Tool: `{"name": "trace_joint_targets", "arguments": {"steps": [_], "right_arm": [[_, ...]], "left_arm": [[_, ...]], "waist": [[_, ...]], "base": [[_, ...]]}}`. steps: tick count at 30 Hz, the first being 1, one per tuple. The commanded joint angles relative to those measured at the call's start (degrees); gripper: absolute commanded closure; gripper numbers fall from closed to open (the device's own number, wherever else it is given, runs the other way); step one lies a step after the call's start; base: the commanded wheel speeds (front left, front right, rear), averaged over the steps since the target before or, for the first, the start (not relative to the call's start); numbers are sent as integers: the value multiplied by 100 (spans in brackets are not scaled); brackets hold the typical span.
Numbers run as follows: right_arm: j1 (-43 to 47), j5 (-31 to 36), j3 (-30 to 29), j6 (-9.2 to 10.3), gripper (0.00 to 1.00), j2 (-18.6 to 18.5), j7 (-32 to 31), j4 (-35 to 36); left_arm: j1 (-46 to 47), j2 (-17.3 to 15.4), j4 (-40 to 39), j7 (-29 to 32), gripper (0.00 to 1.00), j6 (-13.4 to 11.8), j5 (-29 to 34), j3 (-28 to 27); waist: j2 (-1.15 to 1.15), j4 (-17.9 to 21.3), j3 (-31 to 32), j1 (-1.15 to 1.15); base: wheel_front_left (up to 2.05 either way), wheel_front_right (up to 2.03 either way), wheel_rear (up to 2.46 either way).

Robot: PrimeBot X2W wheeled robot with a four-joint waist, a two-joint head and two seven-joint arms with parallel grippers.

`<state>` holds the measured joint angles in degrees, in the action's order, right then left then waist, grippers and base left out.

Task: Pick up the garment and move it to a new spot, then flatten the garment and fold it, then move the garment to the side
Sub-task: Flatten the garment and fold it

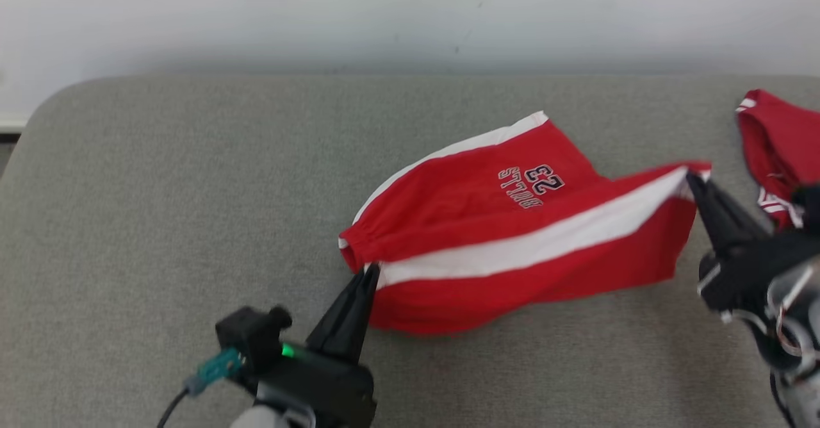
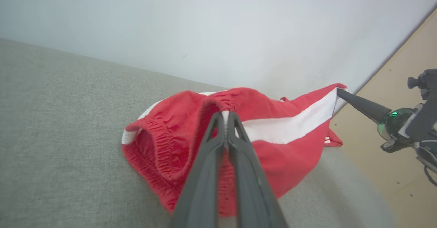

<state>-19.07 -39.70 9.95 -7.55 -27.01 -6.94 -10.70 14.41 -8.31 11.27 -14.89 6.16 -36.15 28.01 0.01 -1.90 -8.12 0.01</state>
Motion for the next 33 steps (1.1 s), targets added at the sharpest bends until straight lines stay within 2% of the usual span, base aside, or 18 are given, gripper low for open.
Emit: {"name": "trace_joint_targets", "arguments": {"steps": [1,11,20,21,22,24,33], "right_arm": [[-321,64,60,17,100,-27,-42,-199],[-2666,442,770,16,100,177,46,-2207],[-3723,549,1280,16,100,330,540,-3782],[-3792,529,1329,16,58,359,577,-3910],[-3854,511,1385,16,0,387,629,-4009],[-3879,485,1524,16,0,406,736,-4179],[-3533,23,2076,16,0,125,1026,-4478]], "left_arm": [[245,63,115,-5,100,33,-61,-2],[1603,352,1064,-28,100,123,-142,-133],[2088,507,1579,-25,100,123,-164,24],[2123,512,1608,-25,98,123,-180,61],[2159,513,1628,-25,57,123,-202,94],[2171,522,1647,-25,0,124,-207,165],[1628,460,1487,-26,0,125,-136,-185]], "waist": [[-1,-247,-351,-1],[-1,-578,-1054,-1],[-1,-761,-1309,-1],[-1,-766,-1312,-1],[-1,-768,-1308,-1],[-1,-769,-1264,-1],[-1,-756,-840,-1]], "base": [[0,0,0],[0,0,0],[0,0,0],[0,0,0],[0,0,0],[0,0,0],[0,0,0]]}}
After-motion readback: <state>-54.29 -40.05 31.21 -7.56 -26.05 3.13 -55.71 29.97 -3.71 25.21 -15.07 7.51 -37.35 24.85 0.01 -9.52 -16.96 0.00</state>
